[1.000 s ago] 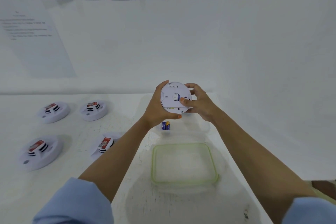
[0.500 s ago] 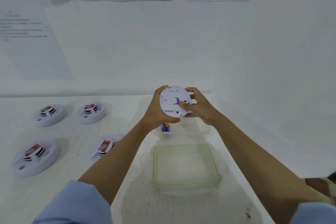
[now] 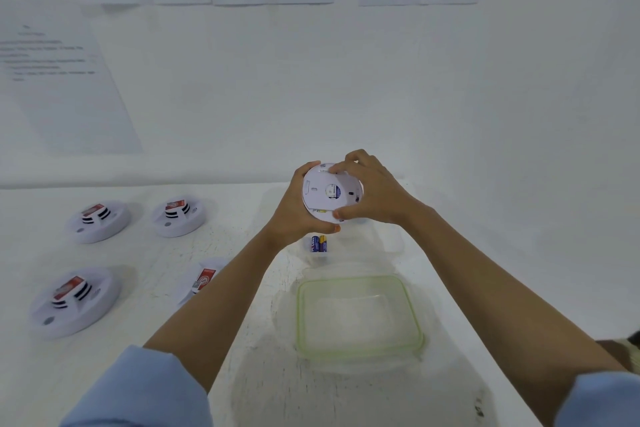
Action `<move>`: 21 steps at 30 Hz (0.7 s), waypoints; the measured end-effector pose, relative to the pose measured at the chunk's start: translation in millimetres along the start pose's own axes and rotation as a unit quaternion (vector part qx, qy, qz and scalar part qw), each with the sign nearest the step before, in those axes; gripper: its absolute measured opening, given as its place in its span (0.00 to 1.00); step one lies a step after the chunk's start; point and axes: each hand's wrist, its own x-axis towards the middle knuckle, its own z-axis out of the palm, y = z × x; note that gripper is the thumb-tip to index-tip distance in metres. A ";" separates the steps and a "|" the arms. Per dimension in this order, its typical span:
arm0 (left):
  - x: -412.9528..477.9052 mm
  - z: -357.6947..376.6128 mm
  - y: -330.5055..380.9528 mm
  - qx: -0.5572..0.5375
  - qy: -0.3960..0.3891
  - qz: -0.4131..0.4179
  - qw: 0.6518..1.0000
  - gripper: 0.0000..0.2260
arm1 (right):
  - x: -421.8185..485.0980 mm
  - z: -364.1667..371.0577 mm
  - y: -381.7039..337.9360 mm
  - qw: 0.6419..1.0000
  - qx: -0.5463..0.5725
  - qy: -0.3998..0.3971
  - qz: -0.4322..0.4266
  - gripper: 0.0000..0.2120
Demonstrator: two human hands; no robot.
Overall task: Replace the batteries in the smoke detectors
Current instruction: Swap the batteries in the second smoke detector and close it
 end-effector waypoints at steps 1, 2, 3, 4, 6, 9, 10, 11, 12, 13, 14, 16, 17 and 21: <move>-0.3 -0.9 0.3 0.000 -0.001 0.000 1.000 0.45 | 1.1 -0.2 -0.7 1.000 0.001 -0.003 -0.004 0.33; -0.8 -1.9 0.8 0.000 -0.002 0.000 1.000 0.44 | 2.1 -0.1 -1.6 1.000 -0.001 -0.006 -0.010 0.32; -0.9 -2.6 1.2 0.001 -0.003 0.000 1.000 0.44 | 3.3 -0.2 -2.2 1.000 -0.005 -0.010 -0.019 0.32; -0.9 -3.1 1.4 0.001 -0.005 0.000 1.000 0.43 | 4.7 -0.2 -2.8 0.999 -0.009 -0.015 -0.027 0.31; -1.1 -3.6 2.0 -0.002 -0.008 -0.001 1.000 0.42 | 7.2 -0.6 -4.0 0.999 -0.017 -0.026 -0.034 0.30; -1.0 -4.6 1.8 -0.004 -0.012 -0.003 1.000 0.41 | 11.6 -1.6 -6.4 0.998 -0.037 -0.042 -0.039 0.30; -0.6 -5.0 1.8 -0.003 -0.013 -0.004 1.000 0.42 | 12.9 -2.0 -6.8 0.997 -0.042 -0.047 -0.039 0.30; 0.0 -5.4 1.5 -0.002 -0.015 -0.005 1.000 0.42 | 14.0 -2.7 -7.3 0.997 -0.046 -0.052 -0.037 0.30; 0.6 -5.7 1.4 0.000 -0.016 -0.007 1.000 0.43 | 15.1 -3.3 -7.3 0.996 -0.052 -0.059 -0.034 0.30; 1.2 -6.0 1.0 0.001 -0.017 -0.008 1.000 0.43 | 16.3 -3.6 -7.4 0.996 -0.059 -0.066 -0.033 0.30; 1.4 -6.3 0.8 0.000 -0.018 -0.009 1.000 0.43 | 17.5 -3.7 -7.7 0.994 -0.068 -0.075 -0.033 0.31; 2.1 -7.1 -0.3 -0.005 -0.020 -0.014 1.000 0.42 | 19.9 -3.7 -9.0 0.991 -0.086 -0.091 -0.038 0.34; 2.5 -7.5 -1.4 -0.007 -0.020 -0.016 1.000 0.41 | 20.9 -3.8 -9.4 0.990 -0.092 -0.097 -0.039 0.34; 4.2 -7.6 -6.0 -0.007 -0.031 -0.018 0.999 0.42 | 22.5 -5.4 -7.1 0.986 -0.113 -0.110 -0.046 0.33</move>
